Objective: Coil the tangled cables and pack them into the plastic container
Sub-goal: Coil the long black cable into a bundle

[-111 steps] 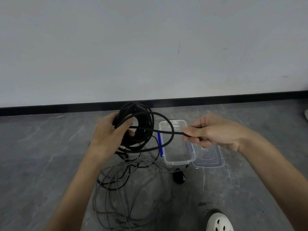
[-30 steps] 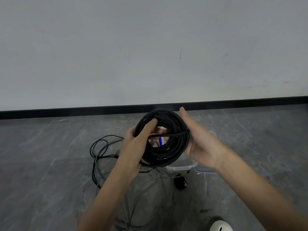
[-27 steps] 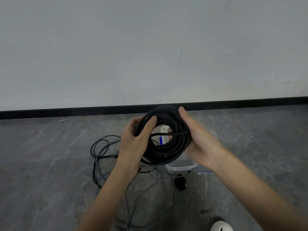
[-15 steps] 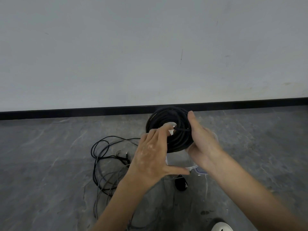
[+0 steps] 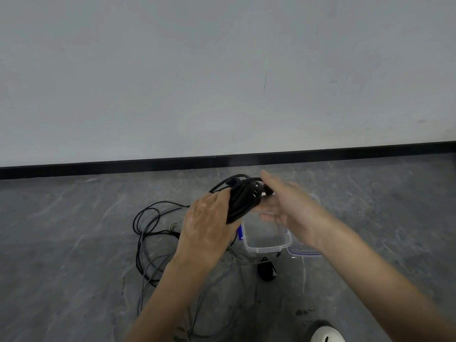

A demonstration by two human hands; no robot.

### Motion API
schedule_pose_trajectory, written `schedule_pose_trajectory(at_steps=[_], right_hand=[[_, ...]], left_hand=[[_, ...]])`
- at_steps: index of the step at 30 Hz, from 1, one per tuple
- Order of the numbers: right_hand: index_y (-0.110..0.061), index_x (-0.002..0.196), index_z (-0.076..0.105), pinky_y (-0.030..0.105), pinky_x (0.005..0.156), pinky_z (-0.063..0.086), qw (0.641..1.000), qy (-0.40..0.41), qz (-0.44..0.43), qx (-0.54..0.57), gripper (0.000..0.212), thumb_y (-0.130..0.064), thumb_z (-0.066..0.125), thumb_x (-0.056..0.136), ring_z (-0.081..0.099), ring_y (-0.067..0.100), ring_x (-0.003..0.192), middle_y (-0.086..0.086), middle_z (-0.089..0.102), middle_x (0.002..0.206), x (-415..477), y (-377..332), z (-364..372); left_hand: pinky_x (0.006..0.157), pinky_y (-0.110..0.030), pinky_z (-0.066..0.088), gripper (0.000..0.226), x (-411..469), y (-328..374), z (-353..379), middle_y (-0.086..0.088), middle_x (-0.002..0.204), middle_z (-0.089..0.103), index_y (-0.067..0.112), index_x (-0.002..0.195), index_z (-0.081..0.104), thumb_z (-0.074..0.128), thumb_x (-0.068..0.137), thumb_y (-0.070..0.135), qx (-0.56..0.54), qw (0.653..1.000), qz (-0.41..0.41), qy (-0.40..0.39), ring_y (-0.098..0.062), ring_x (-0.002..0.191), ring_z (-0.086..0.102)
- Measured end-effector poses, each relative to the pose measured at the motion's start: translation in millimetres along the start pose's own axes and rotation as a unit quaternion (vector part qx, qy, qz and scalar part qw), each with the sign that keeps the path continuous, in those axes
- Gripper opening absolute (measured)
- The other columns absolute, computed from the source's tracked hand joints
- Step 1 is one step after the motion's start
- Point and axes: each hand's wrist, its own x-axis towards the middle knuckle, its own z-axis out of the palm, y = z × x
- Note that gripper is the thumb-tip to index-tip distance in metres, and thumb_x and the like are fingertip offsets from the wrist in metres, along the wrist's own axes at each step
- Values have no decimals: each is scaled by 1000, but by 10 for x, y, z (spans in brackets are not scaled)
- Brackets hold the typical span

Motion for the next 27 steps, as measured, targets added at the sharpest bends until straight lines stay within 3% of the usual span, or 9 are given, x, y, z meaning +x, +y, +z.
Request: schedule_pose_trajectory(at_steps=[3, 6, 9, 13, 15, 17, 23, 27], right_hand=[[-24, 94, 70, 32, 88, 49, 968, 51, -123, -213, 34, -47, 46, 96, 68, 15, 88, 7, 73, 92, -5, -10, -61], [-16, 79, 71, 26, 77, 48, 925, 94, -213, -301, 39, -42, 48, 96, 65, 22, 83, 8, 70, 84, 30, 38, -71], [-15, 68, 67, 22, 58, 46, 959, 107, -205, -162, 35, -35, 55, 95, 54, 7, 54, -7, 61, 56, 95, 39, -74], [-13, 63, 65, 15, 50, 41, 974, 147, -171, -2, 33, -27, 63, 92, 44, 2, 44, -9, 53, 46, 188, 17, -149], [-11, 62, 64, 13, 47, 40, 971, 164, -171, 23, 32, -24, 64, 92, 43, 1, 41, -9, 52, 44, 213, 8, -196], [-11, 61, 63, 12, 45, 39, 968, 178, -173, 36, 33, -23, 64, 91, 43, 2, 41, -8, 54, 46, 235, -14, -254], [-9, 62, 62, 14, 47, 39, 965, 200, -166, 39, 33, -23, 64, 92, 44, 4, 45, -2, 56, 54, 267, -34, -356], [-7, 63, 59, 14, 43, 37, 966, 202, -154, 44, 34, -22, 64, 92, 42, 2, 40, -5, 56, 48, 256, -63, -417]], left_hand=[[58, -15, 35, 29, 34, -69, -57, 11, 72, 55, 16, 117, 61, 61, 89, 26, -42, 998, -46, -6, -6, 61, 51], [65, -16, 42, 38, 54, -101, -93, 13, 76, 61, 20, 124, 60, 65, 87, 28, -86, 993, -76, -3, -2, 66, 55], [81, -16, 48, 39, 44, -63, -133, 22, 83, 61, 29, 122, 62, 69, 84, 32, -143, 986, -83, -19, 6, 73, 57], [64, -6, 46, 18, 22, -60, -166, 18, 73, 69, 29, 100, 72, 73, 82, 29, -244, 962, -92, -84, 8, 72, 64], [56, -9, 44, 1, 17, -57, -186, 14, 61, 66, 28, 85, 72, 71, 84, 27, -286, 946, -99, -113, 2, 59, 62], [52, -9, 42, 12, 14, -61, -190, 10, 51, 59, 18, 76, 69, 68, 87, 23, -318, 933, -103, -131, -2, 50, 57], [54, -12, 40, 19, 38, -112, -258, 4, 47, 52, 5, 79, 64, 61, 92, 19, -403, 892, -107, -176, -7, 49, 50], [56, -17, 41, 28, 51, -95, -284, 5, 50, 48, 10, 64, 58, 62, 88, 23, -466, 858, -105, -186, -10, 50, 48]])
